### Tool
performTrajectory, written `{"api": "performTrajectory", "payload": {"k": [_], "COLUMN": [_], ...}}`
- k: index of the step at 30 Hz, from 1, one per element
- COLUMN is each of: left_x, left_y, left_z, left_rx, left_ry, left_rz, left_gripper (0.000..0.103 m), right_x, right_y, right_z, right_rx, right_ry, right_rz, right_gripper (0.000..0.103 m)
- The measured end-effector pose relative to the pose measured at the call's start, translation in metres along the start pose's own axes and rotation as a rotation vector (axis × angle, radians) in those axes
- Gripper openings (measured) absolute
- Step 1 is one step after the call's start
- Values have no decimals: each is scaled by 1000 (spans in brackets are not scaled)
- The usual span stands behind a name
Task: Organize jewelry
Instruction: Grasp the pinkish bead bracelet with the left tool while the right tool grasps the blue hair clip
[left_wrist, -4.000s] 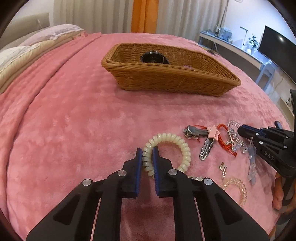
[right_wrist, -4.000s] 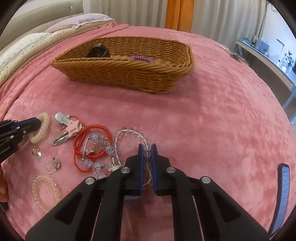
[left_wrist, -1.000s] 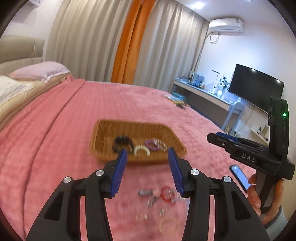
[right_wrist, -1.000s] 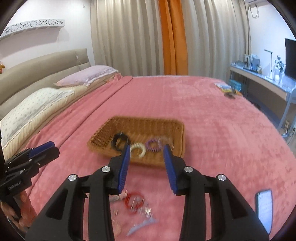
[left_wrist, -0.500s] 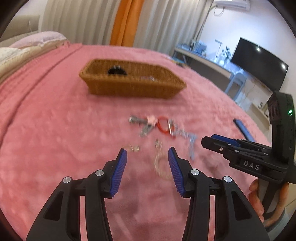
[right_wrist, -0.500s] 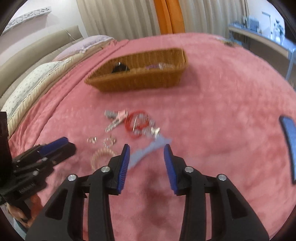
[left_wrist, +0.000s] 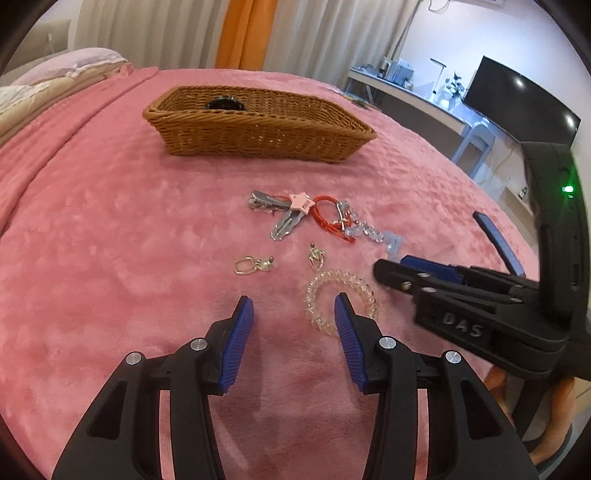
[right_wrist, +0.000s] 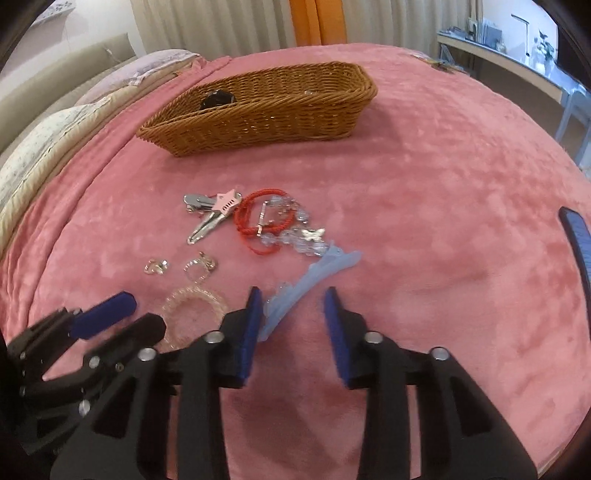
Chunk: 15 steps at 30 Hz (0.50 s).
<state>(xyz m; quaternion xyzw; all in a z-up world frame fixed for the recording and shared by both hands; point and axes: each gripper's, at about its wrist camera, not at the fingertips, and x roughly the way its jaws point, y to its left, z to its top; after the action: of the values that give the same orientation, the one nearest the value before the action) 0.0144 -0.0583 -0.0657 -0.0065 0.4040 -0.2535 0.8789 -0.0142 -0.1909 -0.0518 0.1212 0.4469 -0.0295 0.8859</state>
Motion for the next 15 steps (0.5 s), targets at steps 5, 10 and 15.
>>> {"api": "performTrajectory", "payload": {"k": [5, 10, 15], "left_x": [9, 12, 12], "left_y": [-8, -17, -21], "left_z": [1, -1, -3], "left_rx": [29, 57, 82], "left_ry": [39, 45, 40], "left_rz": [41, 81, 99], "left_gripper": [43, 35, 8], "right_x": [-4, -7, -10], "right_y": [-21, -28, -29], "right_z": [-3, -8, -11], "right_rx": [4, -19, -32], "right_ry": [13, -10, -28], "right_rz": [28, 57, 65], "right_gripper": [10, 7, 6]}}
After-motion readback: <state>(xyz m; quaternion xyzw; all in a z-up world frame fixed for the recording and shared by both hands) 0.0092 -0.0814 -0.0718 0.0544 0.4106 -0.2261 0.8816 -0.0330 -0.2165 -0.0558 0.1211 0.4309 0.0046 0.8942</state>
